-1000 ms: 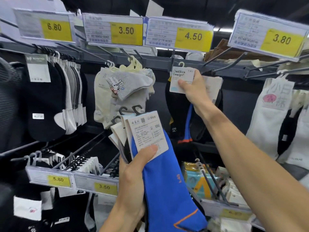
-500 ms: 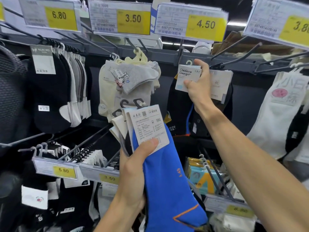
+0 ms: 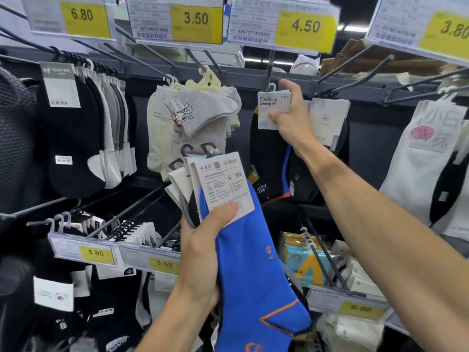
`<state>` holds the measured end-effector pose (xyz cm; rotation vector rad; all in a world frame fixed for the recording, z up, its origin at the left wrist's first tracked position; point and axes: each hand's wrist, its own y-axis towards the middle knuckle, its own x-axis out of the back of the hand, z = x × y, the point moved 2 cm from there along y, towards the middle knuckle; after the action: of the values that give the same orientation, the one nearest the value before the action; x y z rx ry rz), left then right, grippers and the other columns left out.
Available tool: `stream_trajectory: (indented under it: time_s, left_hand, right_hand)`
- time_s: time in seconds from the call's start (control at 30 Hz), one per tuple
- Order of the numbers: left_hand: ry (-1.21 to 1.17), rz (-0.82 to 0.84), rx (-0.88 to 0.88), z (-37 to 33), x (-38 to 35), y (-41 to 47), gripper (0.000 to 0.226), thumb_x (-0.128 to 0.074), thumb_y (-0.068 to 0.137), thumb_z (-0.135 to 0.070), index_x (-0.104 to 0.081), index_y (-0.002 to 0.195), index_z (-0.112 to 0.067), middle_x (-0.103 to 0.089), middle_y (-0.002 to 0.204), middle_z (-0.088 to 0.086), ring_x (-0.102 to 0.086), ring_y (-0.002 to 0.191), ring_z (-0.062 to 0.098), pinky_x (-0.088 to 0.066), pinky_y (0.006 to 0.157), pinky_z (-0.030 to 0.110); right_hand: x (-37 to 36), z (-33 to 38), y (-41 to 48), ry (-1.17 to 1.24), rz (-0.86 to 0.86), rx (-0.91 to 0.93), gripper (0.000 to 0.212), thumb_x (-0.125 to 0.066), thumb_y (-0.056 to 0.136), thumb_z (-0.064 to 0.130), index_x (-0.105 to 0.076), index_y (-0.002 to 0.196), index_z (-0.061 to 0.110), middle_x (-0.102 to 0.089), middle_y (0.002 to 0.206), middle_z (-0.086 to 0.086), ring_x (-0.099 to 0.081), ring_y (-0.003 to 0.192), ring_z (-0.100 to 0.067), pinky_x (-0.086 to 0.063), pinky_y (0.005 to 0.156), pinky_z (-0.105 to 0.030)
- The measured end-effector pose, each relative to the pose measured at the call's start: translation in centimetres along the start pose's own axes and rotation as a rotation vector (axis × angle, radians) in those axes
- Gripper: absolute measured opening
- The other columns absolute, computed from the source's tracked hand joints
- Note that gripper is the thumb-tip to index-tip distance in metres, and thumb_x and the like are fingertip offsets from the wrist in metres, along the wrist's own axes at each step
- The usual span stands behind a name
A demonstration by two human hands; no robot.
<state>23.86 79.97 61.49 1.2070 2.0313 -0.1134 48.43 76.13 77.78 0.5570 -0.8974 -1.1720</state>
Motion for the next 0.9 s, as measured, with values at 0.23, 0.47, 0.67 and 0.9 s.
stream_trajectory:
  time_s: [0.23, 0.47, 0.67, 0.9]
  left_hand:
    - [-0.012, 0.003, 0.000, -0.1, 0.0, 0.1, 0.076, -0.078, 0.053, -0.035, -0.065, 0.124, -0.012, -0.073, 0.110, 0.009, -0.071, 0.092, 0.025, -0.055, 0.072, 0.037]
    - [-0.007, 0.021, -0.015, 0.1, -0.1, 0.2, 0.076, -0.080, 0.054, -0.034, -0.064, 0.126, -0.013, -0.073, 0.113, 0.008, -0.072, 0.093, 0.024, -0.056, 0.070, 0.036]
    - [0.072, 0.004, -0.177, 0.3, -0.2, 0.4, 0.061, -0.078, 0.062, -0.031, -0.066, 0.121, -0.020, -0.074, 0.113, 0.003, -0.071, 0.104, 0.023, -0.056, 0.079, 0.035]
    - [0.243, 0.151, -0.405, 0.7, -2.1, 0.8, 0.069, -0.074, 0.073, -0.009, -0.047, 0.137, -0.007, -0.069, 0.121, 0.005, -0.067, 0.113, 0.020, -0.057, 0.088, 0.030]
  right_hand:
    - [-0.7, -0.5, 1.0, -0.121, 0.171, -0.078, 0.071, -0.061, 0.095, 0.013, -0.020, 0.153, 0.020, -0.058, 0.131, -0.004, -0.060, 0.116, -0.017, -0.048, 0.104, -0.038]
    - [-0.3, 0.8, 0.3, -0.234, 0.222, -0.134, 0.088, -0.061, 0.096, 0.014, 0.001, 0.158, 0.024, -0.064, 0.125, -0.005, -0.061, 0.107, -0.014, -0.047, 0.100, -0.030]
    - [1.3, 6.9, -6.6, -0.380, 0.126, -0.049, 0.082, -0.056, 0.095, 0.049, -0.011, 0.157, 0.020, -0.039, 0.153, -0.005, -0.041, 0.138, -0.020, -0.035, 0.109, -0.037]
    - [2.4, 12.5, -19.0, -0.137, 0.296, 0.041, 0.070, -0.063, 0.064, 0.078, -0.046, 0.125, 0.046, -0.056, 0.114, 0.028, -0.058, 0.099, 0.009, -0.049, 0.074, -0.014]
